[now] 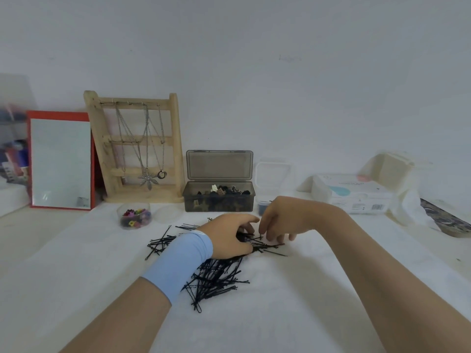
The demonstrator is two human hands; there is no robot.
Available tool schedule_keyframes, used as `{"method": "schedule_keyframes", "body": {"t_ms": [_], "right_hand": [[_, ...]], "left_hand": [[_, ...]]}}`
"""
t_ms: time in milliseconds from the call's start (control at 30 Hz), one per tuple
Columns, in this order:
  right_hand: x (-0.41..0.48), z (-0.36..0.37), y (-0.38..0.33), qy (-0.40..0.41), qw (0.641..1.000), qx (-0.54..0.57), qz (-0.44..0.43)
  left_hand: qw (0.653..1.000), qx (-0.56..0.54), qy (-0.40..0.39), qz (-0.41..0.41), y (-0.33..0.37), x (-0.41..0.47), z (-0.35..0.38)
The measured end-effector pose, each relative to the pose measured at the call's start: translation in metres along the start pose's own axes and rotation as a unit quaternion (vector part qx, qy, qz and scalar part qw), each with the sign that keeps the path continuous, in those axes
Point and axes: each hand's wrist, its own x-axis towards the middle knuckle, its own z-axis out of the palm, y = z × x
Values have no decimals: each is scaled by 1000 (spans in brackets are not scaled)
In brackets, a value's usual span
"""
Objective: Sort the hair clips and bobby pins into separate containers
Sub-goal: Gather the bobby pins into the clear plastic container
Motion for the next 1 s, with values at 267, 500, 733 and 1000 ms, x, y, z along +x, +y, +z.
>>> {"method": "schedule_keyframes", "body": {"t_ms": [267, 500, 733, 1000], "right_hand": [[2, 10, 1, -23, 984, -176, -20], [1, 7, -3, -3, 980, -193, -37], [-5, 6, -5, 43, 993, 79, -71], [7, 18, -15, 33, 988, -153, 12]], "left_hand": [[995, 100, -5, -6, -3, 1, -1], [986, 130, -50, -86, -16, -14, -27], [996, 74, -27, -33, -15, -13, -18], [992, 83, -53, -82, -14, -11, -10]]}}
